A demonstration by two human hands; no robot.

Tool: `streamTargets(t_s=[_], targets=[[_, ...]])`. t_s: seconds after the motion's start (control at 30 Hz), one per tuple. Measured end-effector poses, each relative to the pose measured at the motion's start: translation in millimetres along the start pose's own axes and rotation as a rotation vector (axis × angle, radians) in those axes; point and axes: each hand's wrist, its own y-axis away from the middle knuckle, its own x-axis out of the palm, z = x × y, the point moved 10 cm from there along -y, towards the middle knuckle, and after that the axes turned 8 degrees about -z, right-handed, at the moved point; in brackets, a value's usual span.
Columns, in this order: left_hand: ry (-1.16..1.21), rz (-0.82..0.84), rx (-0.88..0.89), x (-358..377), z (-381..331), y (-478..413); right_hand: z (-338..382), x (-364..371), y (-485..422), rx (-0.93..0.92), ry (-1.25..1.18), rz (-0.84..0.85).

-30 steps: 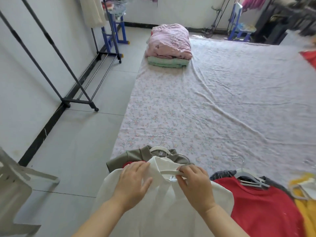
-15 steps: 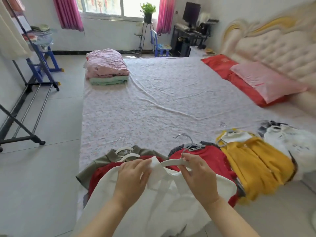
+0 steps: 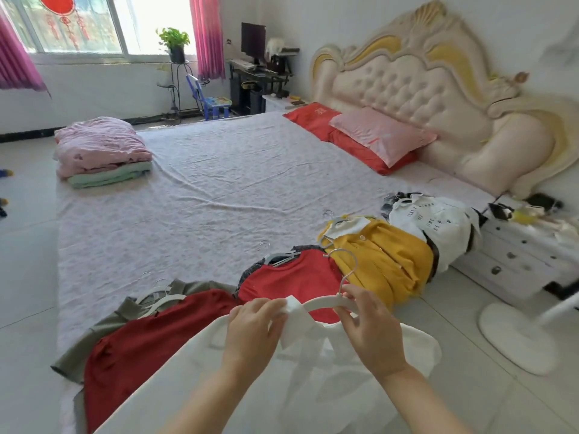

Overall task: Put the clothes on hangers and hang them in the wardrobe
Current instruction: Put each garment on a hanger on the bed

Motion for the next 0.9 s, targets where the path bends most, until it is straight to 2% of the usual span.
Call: streamTargets(t_s=[0.47, 0.6, 0.9], targets=[[0.007, 0.069, 0.111, 197.1, -245.1, 4.9, -265.4, -174.8, 3.3, 0.272, 0.003, -0.021], [0.031, 0.113, 0.069, 251.3, -281.3, -9.8, -328.5, -195.2, -13.6, 0.3, 0.019, -0.009], [0.04, 0.33, 0.067, 413.2, -335.9, -90.1, -488.3, -204.3, -78.7, 0.409, 0.094, -0.007]])
